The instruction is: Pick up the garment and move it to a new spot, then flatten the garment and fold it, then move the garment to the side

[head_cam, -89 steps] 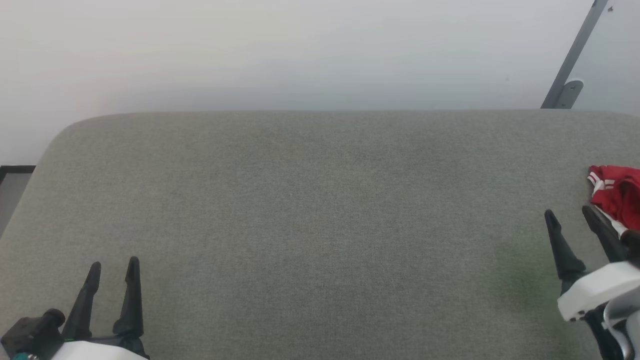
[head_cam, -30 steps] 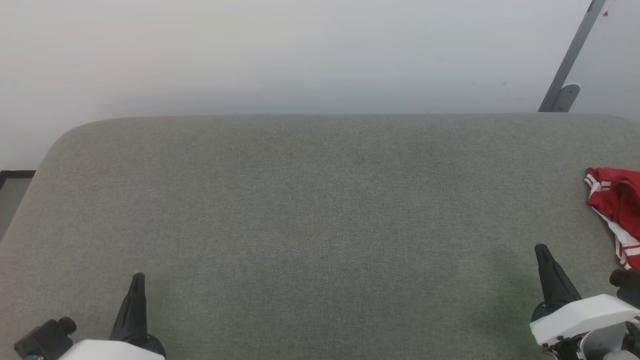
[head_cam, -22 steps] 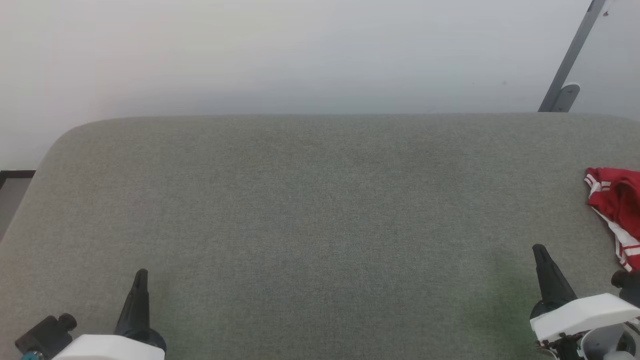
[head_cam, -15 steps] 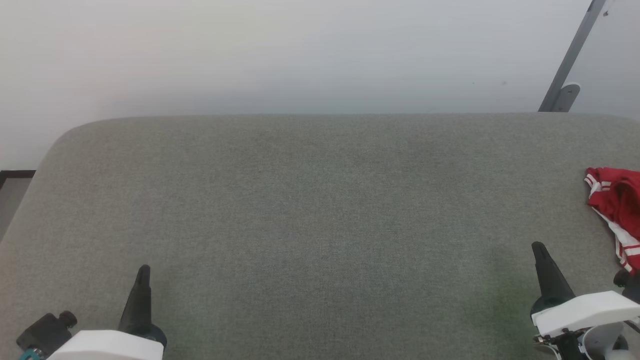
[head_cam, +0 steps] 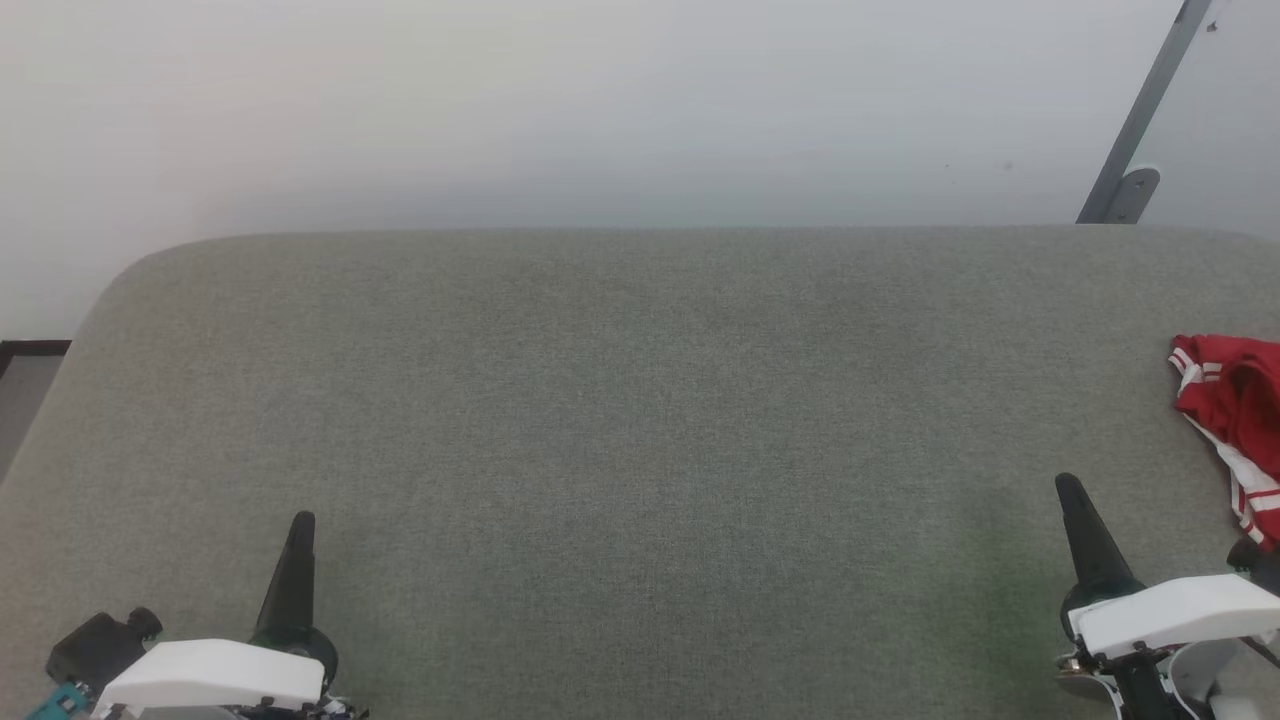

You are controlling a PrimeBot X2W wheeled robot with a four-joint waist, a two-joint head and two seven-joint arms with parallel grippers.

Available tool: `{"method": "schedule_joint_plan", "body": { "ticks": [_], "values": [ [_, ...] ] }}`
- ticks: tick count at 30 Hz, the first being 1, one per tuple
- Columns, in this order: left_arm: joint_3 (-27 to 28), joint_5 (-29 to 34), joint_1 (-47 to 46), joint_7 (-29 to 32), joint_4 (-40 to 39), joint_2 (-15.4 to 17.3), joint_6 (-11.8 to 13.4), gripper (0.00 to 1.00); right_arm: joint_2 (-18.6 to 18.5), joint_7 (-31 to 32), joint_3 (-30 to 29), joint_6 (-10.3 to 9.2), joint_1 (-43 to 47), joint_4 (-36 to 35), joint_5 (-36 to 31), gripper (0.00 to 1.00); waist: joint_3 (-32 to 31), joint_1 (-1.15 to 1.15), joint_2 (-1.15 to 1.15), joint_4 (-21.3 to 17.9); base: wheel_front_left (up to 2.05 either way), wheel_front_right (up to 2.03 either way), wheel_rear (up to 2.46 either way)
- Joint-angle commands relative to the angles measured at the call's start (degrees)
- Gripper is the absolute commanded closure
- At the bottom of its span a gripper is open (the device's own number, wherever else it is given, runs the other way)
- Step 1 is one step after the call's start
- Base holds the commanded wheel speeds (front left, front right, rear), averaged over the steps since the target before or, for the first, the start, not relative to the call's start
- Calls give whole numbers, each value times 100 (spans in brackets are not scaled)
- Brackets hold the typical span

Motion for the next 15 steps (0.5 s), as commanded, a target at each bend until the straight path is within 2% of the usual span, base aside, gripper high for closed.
{"method": "schedule_joint_plan", "body": {
  "ticks": [1, 15],
  "values": [
    [33, -137, -127, 37, -39, 9, -12, 100, 9, 41, -45, -3, -128, -77, 158, 100, 0, 0, 0, 0, 0, 0, 0],
    [46, -815, -267, 258, 15, -92, -15, 100, 159, 241, -131, -4, -172, -107, 885, 100, 2, 0, 0, 1, 0, 0, 0]
  ]
}}
